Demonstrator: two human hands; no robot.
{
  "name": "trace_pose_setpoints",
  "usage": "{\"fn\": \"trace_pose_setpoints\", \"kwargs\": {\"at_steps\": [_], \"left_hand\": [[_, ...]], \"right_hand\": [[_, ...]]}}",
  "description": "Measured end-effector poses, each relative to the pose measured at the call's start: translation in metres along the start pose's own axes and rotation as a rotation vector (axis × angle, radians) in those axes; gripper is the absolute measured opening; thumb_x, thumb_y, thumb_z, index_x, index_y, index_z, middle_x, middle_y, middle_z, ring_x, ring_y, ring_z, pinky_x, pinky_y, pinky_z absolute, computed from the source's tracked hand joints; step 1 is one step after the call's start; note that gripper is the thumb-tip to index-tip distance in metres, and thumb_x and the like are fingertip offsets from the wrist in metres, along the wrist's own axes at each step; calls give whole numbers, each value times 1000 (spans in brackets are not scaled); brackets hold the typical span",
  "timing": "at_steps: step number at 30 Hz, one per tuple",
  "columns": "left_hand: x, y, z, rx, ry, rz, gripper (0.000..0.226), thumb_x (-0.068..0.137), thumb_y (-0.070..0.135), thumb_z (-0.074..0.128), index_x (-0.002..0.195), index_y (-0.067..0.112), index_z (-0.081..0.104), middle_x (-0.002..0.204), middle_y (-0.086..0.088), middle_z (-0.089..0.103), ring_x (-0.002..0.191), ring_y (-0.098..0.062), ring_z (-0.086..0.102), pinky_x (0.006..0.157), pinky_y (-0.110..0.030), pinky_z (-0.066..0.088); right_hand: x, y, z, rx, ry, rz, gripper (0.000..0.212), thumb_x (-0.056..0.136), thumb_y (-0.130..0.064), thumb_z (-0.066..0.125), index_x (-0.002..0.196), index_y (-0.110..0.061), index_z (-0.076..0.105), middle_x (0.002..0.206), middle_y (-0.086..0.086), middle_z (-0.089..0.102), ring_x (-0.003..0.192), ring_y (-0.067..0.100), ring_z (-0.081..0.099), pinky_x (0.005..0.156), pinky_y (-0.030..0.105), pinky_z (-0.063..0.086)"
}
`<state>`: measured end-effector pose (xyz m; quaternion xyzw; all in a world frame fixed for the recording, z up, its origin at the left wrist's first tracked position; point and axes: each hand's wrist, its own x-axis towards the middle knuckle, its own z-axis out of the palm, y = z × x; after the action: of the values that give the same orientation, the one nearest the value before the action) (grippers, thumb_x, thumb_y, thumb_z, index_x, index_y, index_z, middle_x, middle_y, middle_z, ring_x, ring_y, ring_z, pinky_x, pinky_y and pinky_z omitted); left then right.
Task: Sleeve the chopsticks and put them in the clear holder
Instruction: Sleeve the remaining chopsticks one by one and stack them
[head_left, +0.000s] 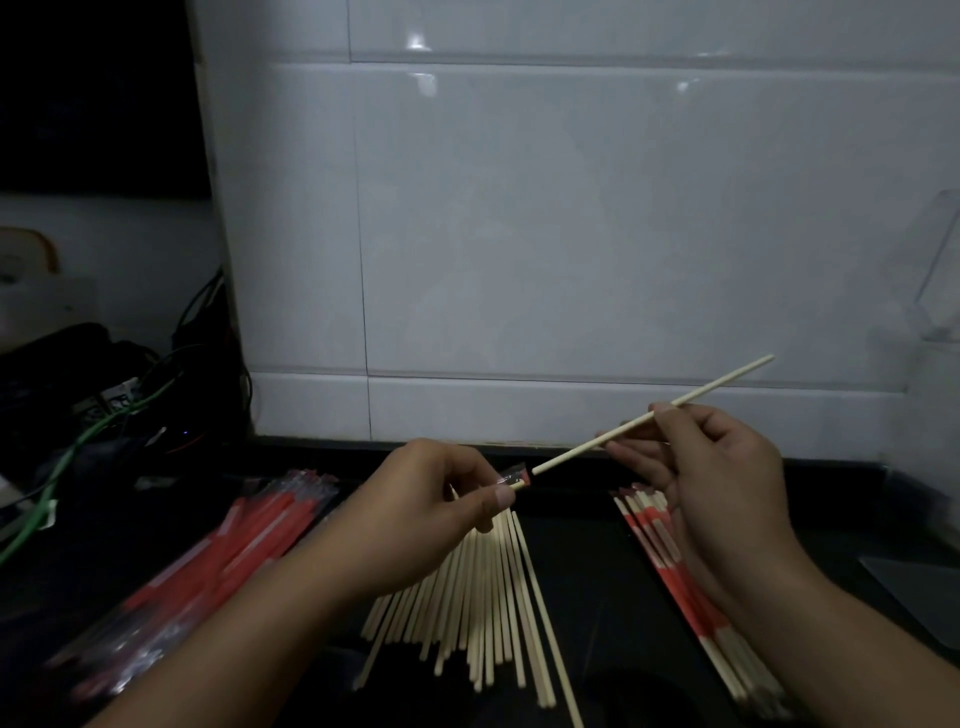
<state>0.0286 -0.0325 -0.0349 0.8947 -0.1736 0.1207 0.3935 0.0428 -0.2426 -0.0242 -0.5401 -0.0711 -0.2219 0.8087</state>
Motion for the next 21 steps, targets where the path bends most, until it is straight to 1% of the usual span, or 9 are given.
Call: {"fn": "trace_pose_setpoints", "kwargs": {"at_steps": [4, 7, 9, 12, 15, 18, 20, 21], "left_hand": [[0, 0, 1, -5, -8, -4, 13, 92, 41, 64, 86, 32, 72, 75, 16, 71, 62, 4, 59, 65, -26, 52], [-1, 0, 2, -11, -6, -6, 15, 92, 42, 64, 84, 32, 72, 76, 15, 71, 62, 3, 59, 64, -28, 52], [-1, 1, 2, -17, -7, -8, 15, 92, 42, 64, 84, 32, 71, 75, 16, 71, 62, 3, 59, 65, -29, 53], [-1, 2, 3, -22, -15, -1, 14, 92, 41, 64, 84, 32, 71, 74, 16, 71, 61, 5, 59, 63, -25, 50], [0, 2, 3, -21, -15, 1, 13, 92, 41, 65, 85, 31, 71, 74, 16, 71, 61, 4, 59, 64, -27, 52], [0, 1, 3, -26, -6, 5, 13, 92, 40, 65, 84, 31, 71, 73, 15, 71, 61, 3, 59, 63, -26, 51], [0, 1, 2, -3, 3, 6, 13, 92, 40, 65, 85, 31, 70, 74, 18, 70, 61, 4, 60, 63, -24, 49], [0, 1, 2, 8, 9, 2, 13, 92, 40, 65, 85, 31, 70, 74, 18, 70, 62, 4, 60, 63, -23, 50]], "right_hand": [[-3, 3, 2, -3, -18, 14, 18, 99, -7, 52, 87, 6, 58, 74, 22, 69, 70, 28, 73, 61, 24, 58], [-7, 3, 4, -25, -37, 18, 19, 98, -7, 52, 94, 11, 59, 80, 25, 70, 72, 28, 74, 61, 23, 58], [-8, 4, 4, -28, -51, 18, 21, 98, -7, 53, 98, 14, 58, 84, 28, 70, 74, 29, 74, 63, 24, 58], [-9, 6, 4, -15, -60, 27, 21, 97, -6, 54, 99, 14, 58, 85, 27, 70, 75, 28, 74, 66, 26, 60], [-10, 9, 3, -23, -119, 69, 18, 96, -6, 56, 95, 10, 62, 84, 22, 72, 80, 28, 74, 71, 28, 60], [-14, 15, 4, -218, -265, 110, 12, 94, -6, 59, 92, 2, 68, 84, 16, 74, 84, 26, 74, 74, 31, 60], [-18, 17, 6, -336, -305, 127, 11, 93, -6, 60, 103, -6, 66, 85, 13, 74, 80, 23, 74, 69, 29, 61], [-18, 16, 7, -343, -275, 107, 19, 93, -6, 60, 112, -10, 61, 85, 12, 74, 78, 23, 74, 67, 29, 61]]}}
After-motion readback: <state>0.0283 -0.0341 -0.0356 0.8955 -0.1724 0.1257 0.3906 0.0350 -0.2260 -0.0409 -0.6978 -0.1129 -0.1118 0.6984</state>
